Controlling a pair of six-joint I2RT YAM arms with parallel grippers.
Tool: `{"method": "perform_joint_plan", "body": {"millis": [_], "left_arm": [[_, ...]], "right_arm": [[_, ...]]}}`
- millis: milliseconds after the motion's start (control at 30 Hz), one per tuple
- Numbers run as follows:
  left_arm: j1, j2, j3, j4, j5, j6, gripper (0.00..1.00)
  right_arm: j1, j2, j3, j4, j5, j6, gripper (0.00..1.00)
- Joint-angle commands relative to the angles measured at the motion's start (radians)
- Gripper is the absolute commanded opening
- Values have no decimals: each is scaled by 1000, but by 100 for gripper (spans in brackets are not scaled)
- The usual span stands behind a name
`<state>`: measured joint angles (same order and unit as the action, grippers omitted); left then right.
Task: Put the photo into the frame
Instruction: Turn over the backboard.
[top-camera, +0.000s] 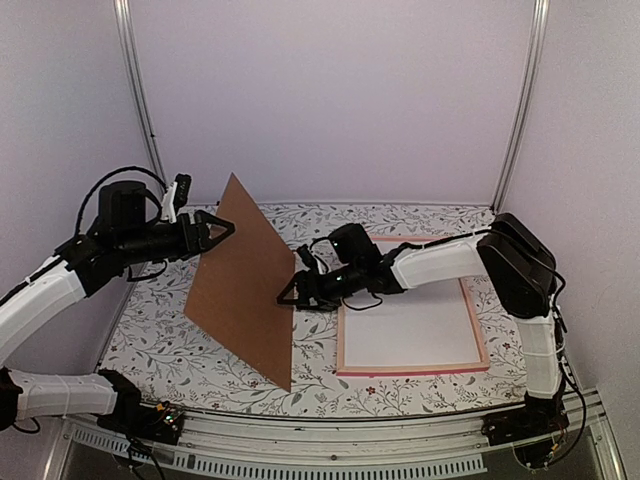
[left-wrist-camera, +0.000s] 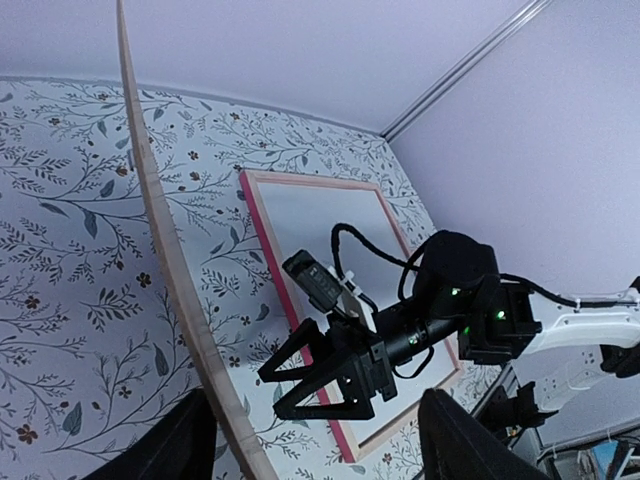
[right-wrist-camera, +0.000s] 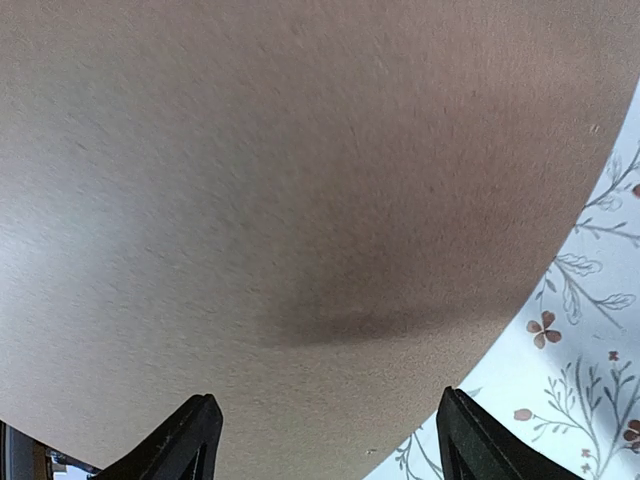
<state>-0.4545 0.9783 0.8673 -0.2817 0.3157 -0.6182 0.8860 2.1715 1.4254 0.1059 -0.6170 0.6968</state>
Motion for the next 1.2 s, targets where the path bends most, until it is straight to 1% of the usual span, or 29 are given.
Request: {"method": "perform_joint_plan", "body": {"millis": [0,200,433,567,667,833,1167], "left_arm": [[-38,20,47,50,47,3,71],[-113,70,82,95,64,6,73],[-277,182,156,111,8,61,79],[-363,262,207,129,-12,101,82],[-405,318,239,132,-31,114,83],[-441,373,259,156,-36,117,84],[-449,359,229,168,-69,115,84]], "right_arm": [[-48,-99,-10,-42,-15,0,78],[-121,-200,-9,-80,-38,0,79],[-164,-308,91,-256,-11,-62,80],[-190,-362,95,-279,-21,-53,80],[-211,-390,98,-279,-50,-38,80],[-221,-420,78,-265,-60,-12,80],[-232,-474,21,-207,-73,27,80]]}}
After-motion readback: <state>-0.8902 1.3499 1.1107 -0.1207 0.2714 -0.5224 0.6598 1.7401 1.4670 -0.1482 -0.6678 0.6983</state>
